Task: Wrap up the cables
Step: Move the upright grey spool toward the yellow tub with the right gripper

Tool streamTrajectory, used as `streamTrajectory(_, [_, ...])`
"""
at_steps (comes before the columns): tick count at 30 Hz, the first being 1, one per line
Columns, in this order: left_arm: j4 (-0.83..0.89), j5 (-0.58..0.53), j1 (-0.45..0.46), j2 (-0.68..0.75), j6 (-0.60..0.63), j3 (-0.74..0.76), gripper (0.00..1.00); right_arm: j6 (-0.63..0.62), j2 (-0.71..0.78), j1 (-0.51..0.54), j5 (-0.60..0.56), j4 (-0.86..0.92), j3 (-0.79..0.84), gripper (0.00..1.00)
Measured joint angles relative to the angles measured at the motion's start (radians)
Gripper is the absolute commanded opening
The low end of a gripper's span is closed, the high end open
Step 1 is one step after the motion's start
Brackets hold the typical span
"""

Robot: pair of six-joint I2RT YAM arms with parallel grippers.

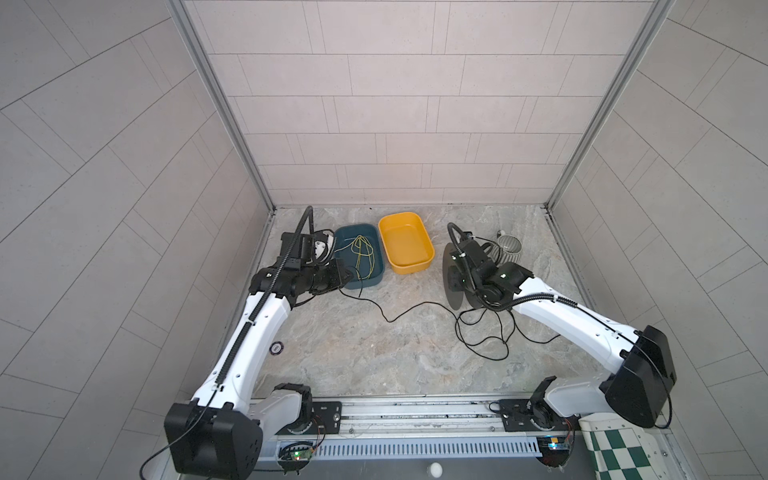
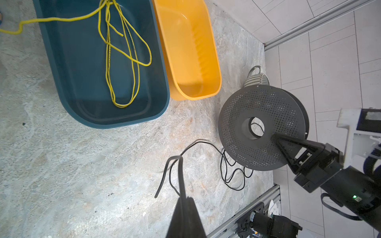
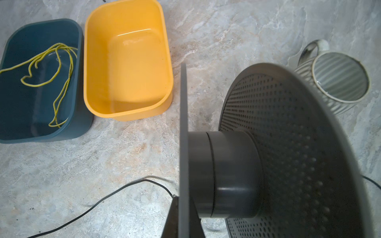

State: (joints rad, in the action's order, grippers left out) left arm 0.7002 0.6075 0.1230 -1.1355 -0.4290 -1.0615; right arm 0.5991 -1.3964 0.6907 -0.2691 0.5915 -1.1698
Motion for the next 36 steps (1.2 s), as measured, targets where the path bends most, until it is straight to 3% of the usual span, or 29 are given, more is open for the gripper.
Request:
streamTrajectory(11, [0.015, 0.002, 0.002, 0.007, 0.000, 0.006, 0.00, 0.071, -0.116, 0.075, -0.077, 0.001, -0.098, 0.00])
streamTrajectory(36, [0.024, 0.006, 0.018, 0.008, -0.001, 0.007, 0.00, 0.184, -0.206, 0.089, -0.203, -0.124, -0.049, 0.01])
